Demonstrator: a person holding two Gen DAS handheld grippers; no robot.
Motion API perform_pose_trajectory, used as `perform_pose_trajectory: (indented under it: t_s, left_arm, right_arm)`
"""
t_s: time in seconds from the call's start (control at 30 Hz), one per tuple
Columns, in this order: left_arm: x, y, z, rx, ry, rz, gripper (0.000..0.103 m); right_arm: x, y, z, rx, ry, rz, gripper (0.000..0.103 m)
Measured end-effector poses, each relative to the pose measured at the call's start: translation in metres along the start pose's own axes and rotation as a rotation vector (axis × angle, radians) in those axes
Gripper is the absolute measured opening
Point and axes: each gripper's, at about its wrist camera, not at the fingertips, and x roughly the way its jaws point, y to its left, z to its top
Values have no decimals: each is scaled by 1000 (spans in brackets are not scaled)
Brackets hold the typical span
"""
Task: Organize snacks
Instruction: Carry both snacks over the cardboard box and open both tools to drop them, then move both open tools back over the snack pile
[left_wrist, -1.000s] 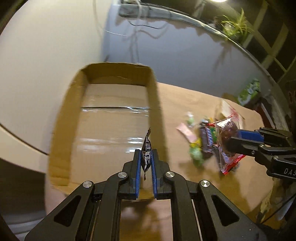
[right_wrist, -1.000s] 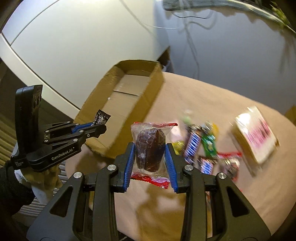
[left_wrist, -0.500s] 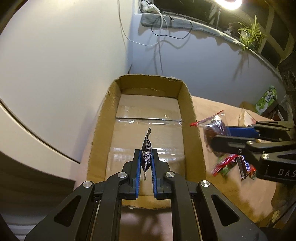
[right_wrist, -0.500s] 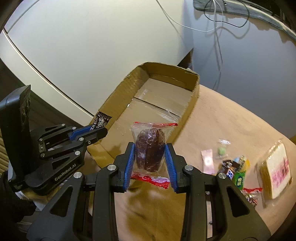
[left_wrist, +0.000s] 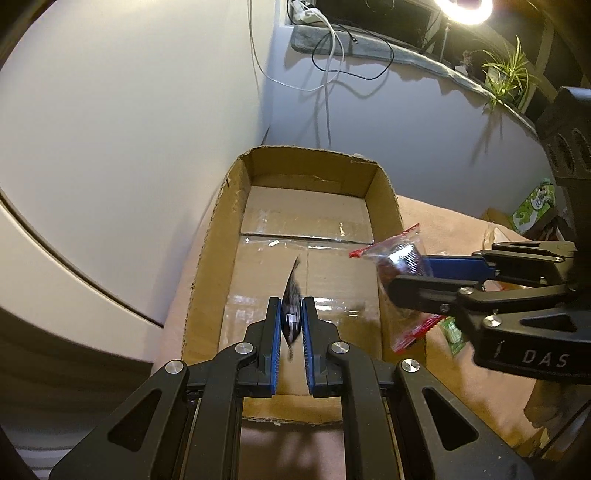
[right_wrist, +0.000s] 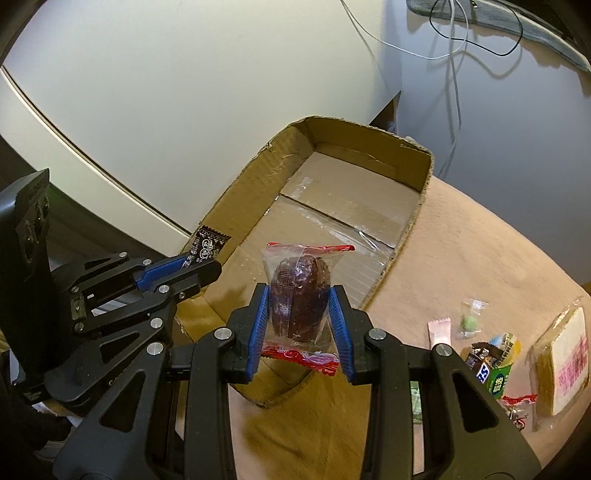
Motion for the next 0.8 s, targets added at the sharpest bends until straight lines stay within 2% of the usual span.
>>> perform_pose_trajectory:
  t_s: [0.23,0.3,0.33,0.37,0.53,0.6,0.8]
  left_arm:
    - [-5,0,3,4,-17,28,17]
    - [-5,1,3,4,-16,39,29]
    - [-6,1,3,4,-16,48,38]
    - [-6,2,2,4,-17,54,41]
    - [-6,3,2,-4,-14,68,43]
    - [-7,2,2,-3,-15,72,45]
    - [-13,-6,2,6,-26,74,45]
  right_arm:
    - [4,2,2,-6,6,-5,36]
    - [4,2,2,-4,6,-10,39]
    - [4,2,2,-3,4,-15,44]
    - [4,2,2,-3,1,-19,46]
    - [0,2,2,-8,-12,-35,67]
    - [-2,1,2,-5,-16,-42,70]
    - [-13,-8,-3,20,-26,-50,70]
